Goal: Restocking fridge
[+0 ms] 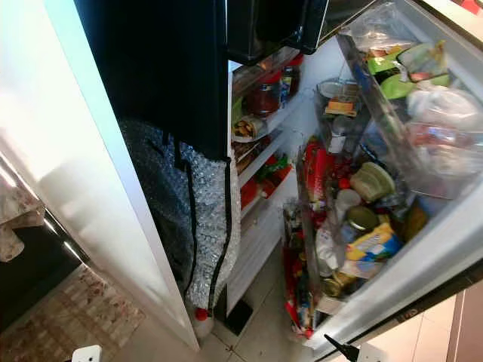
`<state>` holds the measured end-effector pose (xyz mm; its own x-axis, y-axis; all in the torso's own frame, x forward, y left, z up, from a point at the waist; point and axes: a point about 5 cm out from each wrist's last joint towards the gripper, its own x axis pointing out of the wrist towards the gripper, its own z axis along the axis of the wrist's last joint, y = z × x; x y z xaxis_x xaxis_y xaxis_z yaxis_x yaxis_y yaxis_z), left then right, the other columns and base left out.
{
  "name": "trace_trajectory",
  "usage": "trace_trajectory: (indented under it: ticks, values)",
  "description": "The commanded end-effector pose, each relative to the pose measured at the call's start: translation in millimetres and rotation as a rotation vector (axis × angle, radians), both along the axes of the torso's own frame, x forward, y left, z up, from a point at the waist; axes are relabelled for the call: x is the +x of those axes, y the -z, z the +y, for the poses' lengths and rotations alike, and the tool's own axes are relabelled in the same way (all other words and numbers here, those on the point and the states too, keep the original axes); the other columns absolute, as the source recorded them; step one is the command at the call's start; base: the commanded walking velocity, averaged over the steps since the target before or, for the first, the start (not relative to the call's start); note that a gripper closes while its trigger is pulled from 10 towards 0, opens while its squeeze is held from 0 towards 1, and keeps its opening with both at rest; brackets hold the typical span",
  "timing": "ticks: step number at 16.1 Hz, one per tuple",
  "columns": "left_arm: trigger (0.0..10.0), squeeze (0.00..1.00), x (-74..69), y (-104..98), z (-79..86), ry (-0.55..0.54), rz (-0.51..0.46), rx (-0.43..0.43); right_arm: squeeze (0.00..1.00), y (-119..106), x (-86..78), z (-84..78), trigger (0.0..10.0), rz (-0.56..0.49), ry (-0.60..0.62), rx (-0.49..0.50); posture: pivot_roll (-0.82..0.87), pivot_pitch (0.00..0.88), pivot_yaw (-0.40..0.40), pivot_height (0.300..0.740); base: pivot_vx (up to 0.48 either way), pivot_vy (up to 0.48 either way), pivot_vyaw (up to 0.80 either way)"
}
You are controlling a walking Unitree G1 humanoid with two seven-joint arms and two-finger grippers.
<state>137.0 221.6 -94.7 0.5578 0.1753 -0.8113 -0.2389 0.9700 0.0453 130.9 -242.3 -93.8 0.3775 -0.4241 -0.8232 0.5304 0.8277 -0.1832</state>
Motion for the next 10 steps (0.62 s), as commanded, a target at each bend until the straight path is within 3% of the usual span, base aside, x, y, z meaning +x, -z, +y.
trace_trajectory:
  ticks: [1, 10]
  values:
    - [10.0, 0.00, 0.2, -0.1, -1.2, -0.003, -0.008, 0.001, 0.00, -1.2, 1.2, -1.7, 10.0, -0.010, 0.016, -0.015, -0.09, 0.047, 0.025, 0.740, 0.000, 0.000, 0.00]
    - [10.0, 0.00, -4.1, 2.1, -1.8, 0.000, 0.018, -0.006, 0.00, -6.3, 14.2, -0.6, 10.0, -0.041, 0.022, -0.048, -0.09, 0.052, 0.023, 0.740, 0.000, 0.000, 0.00]
